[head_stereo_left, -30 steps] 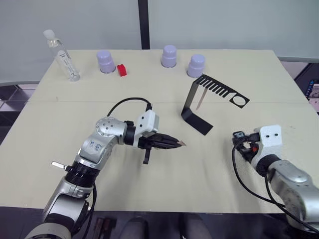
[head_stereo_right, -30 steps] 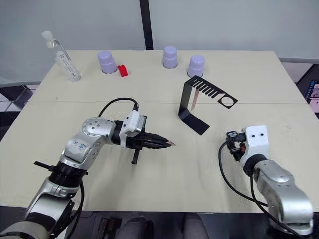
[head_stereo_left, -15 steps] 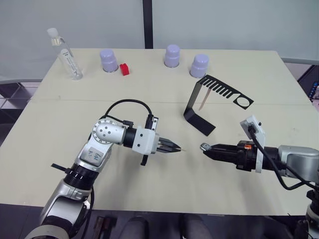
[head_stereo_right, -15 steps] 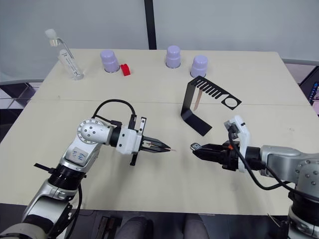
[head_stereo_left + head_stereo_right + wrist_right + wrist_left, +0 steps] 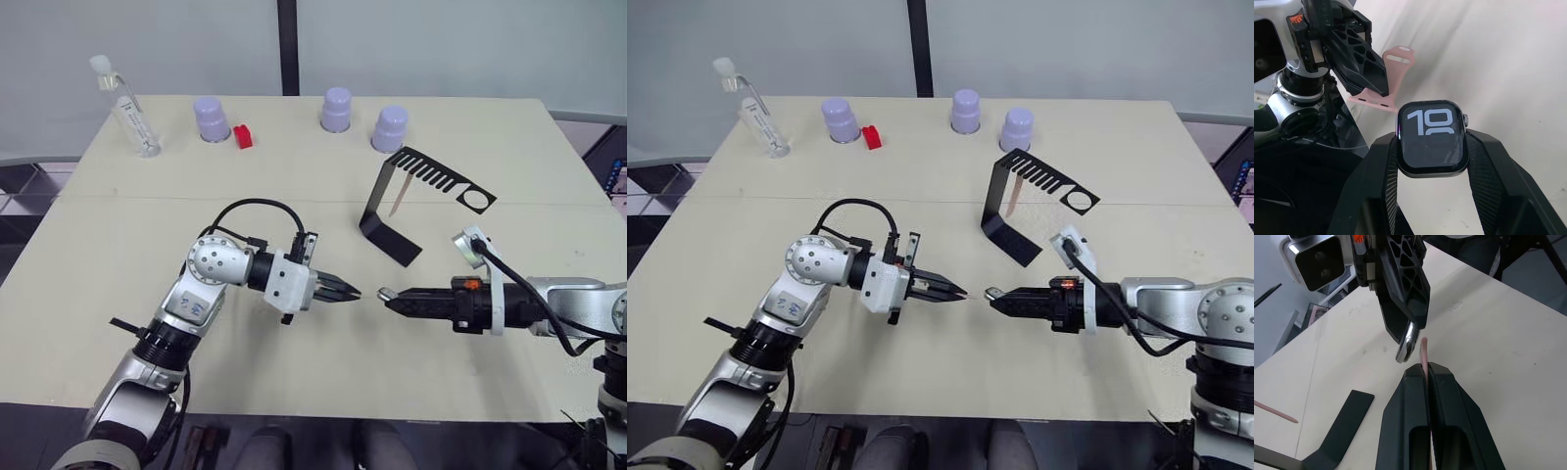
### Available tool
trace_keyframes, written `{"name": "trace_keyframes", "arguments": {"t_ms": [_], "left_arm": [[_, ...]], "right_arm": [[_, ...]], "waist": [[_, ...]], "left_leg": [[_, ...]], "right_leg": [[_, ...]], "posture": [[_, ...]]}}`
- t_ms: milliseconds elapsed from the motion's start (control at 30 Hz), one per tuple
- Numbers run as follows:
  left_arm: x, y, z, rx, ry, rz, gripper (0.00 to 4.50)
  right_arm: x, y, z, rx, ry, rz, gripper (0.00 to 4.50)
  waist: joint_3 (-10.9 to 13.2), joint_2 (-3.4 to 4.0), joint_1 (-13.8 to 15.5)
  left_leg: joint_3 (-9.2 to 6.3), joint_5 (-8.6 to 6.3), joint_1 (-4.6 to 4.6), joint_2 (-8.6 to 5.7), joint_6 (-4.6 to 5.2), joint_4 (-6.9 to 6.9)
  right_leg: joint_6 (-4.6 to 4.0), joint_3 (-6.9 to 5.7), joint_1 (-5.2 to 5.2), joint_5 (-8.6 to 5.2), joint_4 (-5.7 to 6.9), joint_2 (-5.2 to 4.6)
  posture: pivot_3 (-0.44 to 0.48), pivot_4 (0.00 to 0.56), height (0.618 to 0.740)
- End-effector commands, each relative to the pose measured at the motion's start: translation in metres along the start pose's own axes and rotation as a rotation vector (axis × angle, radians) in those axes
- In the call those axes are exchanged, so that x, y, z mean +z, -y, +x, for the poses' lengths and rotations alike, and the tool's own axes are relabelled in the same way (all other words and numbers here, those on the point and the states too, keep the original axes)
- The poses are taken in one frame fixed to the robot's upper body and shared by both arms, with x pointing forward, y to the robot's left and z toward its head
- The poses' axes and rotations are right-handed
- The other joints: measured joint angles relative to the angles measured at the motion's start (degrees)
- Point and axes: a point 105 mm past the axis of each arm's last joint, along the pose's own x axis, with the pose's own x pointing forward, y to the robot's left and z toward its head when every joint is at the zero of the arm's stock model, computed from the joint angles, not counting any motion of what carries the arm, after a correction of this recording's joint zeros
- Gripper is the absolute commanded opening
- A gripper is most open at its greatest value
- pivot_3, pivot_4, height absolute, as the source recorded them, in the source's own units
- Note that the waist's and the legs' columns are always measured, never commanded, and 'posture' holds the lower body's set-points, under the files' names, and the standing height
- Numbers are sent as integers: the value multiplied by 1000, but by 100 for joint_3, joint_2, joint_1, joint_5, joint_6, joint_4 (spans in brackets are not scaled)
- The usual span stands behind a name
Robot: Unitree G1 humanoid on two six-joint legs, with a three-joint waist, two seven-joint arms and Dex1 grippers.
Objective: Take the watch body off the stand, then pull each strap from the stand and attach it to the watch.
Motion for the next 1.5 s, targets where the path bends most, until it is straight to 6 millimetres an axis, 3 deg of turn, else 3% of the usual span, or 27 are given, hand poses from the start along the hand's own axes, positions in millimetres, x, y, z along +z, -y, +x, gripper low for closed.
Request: {"name": "trace_keyframes", "arguments": {"t_ms": [33,500,1500], "left_arm": [[4,-3,2,10,12,14,0],[-1,-7,8,15,-5,17,0],[3,-13,10,23,8,9,0]], "right_arm": [[3,-5,-2,8,18,-5,1500],[6,-12,-4,22,43,48,1500],[4,-1,-5,-21,53,62,1500]], "waist": [[0,0,1],[1,-1,6],[1,-2,134]], "left_leg": [[-1,0,0,0,0,0],[-11,0,-6,2,0,7],[-26,-3,-25,-4,5,30]], "right_leg": [[0,-1,1,0,-1,0],[0,-14,6,0,-9,0],[2,-43,8,1,-17,-33]], "posture": [[0,150,740],[0,150,740],[0,150,740]]}}
